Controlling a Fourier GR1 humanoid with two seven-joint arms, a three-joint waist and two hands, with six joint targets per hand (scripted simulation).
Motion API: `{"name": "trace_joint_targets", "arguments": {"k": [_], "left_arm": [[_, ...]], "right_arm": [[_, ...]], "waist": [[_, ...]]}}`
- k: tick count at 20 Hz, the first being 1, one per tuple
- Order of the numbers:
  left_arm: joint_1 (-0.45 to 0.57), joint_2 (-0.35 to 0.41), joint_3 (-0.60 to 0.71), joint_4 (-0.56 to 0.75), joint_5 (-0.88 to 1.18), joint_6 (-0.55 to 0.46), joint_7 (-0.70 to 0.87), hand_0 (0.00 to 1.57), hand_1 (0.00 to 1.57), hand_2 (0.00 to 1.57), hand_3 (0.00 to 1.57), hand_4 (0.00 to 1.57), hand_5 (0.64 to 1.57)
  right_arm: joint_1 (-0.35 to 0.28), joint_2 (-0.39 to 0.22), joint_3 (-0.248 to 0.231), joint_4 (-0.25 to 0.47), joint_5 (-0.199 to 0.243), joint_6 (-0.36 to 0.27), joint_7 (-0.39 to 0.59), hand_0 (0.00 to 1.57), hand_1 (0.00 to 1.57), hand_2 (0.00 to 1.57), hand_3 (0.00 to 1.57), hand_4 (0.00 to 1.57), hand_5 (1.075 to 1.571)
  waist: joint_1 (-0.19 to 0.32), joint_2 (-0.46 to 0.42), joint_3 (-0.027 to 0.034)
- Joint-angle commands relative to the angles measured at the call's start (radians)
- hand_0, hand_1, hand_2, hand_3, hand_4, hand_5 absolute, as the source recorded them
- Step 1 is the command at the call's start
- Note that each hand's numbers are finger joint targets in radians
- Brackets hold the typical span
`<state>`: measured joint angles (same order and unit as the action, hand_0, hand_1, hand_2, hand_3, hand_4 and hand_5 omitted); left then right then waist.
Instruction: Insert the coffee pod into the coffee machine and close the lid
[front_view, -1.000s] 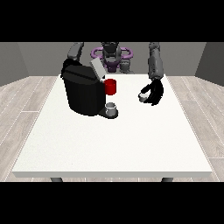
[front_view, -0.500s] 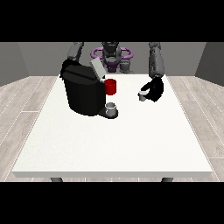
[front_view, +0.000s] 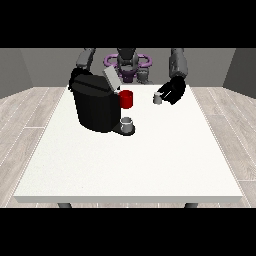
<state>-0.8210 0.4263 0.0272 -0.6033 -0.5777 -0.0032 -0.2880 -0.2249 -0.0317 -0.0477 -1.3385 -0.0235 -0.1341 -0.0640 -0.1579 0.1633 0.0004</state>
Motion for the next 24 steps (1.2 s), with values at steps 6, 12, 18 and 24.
{"name": "trace_joint_targets", "arguments": {"k": [6, 12, 18, 24], "left_arm": [[-0.056, -0.017, -0.004, -0.05, -0.021, -0.07, 0.036, 1.26, 1.26, 1.33, 1.29, 0.54, 1.571], [-0.158, 0.022, 0.014, -0.069, -0.027, -0.116, 0.095, 1.26, 1.26, 1.33, 1.28, 0.54, 1.571], [-0.265, 0.055, 0.089, -0.026, 0.014, -0.149, 0.161, 1.21, 1.21, 1.25, 1.2, 0.51, 1.571], [-0.298, 0.084, 0.1, -0.034, 0.008, -0.152, 0.126, 1.26, 1.26, 1.32, 1.25, 0.52, 1.571]], "right_arm": [[-0.022, 0.015, -0.01, 0.052, -0.014, 0.007, -0.063, 0.0, 0.0, 0.0, 0.0, 0.49, 1.571], [-0.041, 0.026, 0.009, 0.043, -0.017, 0.003, -0.012, 0.0, 0.0, 0.0, 0.0, 0.5, 1.571], [-0.062, 0.031, 0.064, -0.028, 0.007, -0.008, 0.033, 0.0, 0.0, 0.0, 0.0, 0.49, 1.571], [-0.061, -0.004, 0.023, -0.033, -0.002, 0.009, 0.001, 0.0, 0.0, 0.0, 0.0, 0.51, 1.571]], "waist": [[-0.001, -0.023, -0.0002], [-0.03, -0.04, -0.0002], [-0.114, -0.006, -0.0005], [-0.13, 0.053, -0.0002]]}}
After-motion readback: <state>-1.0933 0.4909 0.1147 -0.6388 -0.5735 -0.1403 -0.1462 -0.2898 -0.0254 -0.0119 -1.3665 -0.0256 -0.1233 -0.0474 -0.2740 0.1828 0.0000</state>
